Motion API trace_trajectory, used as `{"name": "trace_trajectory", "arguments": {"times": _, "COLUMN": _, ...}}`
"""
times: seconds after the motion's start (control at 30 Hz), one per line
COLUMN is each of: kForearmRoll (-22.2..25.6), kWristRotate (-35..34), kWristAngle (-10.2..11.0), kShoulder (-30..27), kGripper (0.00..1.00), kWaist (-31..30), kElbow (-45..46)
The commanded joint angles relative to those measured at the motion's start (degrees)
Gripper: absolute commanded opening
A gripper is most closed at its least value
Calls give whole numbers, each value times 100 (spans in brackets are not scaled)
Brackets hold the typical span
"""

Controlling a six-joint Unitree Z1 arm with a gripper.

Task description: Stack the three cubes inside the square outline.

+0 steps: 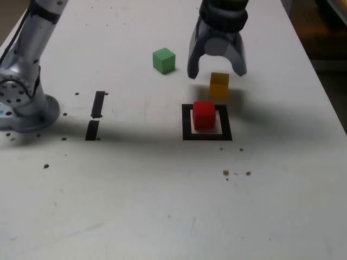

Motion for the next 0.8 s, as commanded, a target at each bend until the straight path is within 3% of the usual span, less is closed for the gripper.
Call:
{"name": "trace_trajectory", "arguments": {"times": 0.0, "kForearmRoll": -129, "kWristRotate": 63, "kWristAngle": -92, "kShoulder": 189, "kGripper": 89, "kWaist": 32, "kElbow": 28}}
{"name": "trace_trajectory", "arguments": {"times": 0.17, "kForearmRoll": -391, "kWristRotate": 123, "kWristAngle": -172, "kShoulder": 321, "kGripper": 79, "kWaist": 37, "kElbow": 36}}
{"name": "trace_trajectory", "arguments": {"times": 0.33, "kForearmRoll": -509, "kWristRotate": 94, "kWristAngle": -85, "kShoulder": 290, "kGripper": 52, "kWaist": 37, "kElbow": 79}}
{"name": "trace_trajectory", "arguments": {"times": 0.47, "kForearmRoll": -496, "kWristRotate": 17, "kWristAngle": -57, "kShoulder": 231, "kGripper": 37, "kWaist": 37, "kElbow": 171}}
{"name": "trace_trajectory", "arguments": {"times": 0.77, "kForearmRoll": -493, "kWristRotate": 56, "kWristAngle": -88, "kShoulder": 128, "kGripper": 18, "kWaist": 37, "kElbow": 164}}
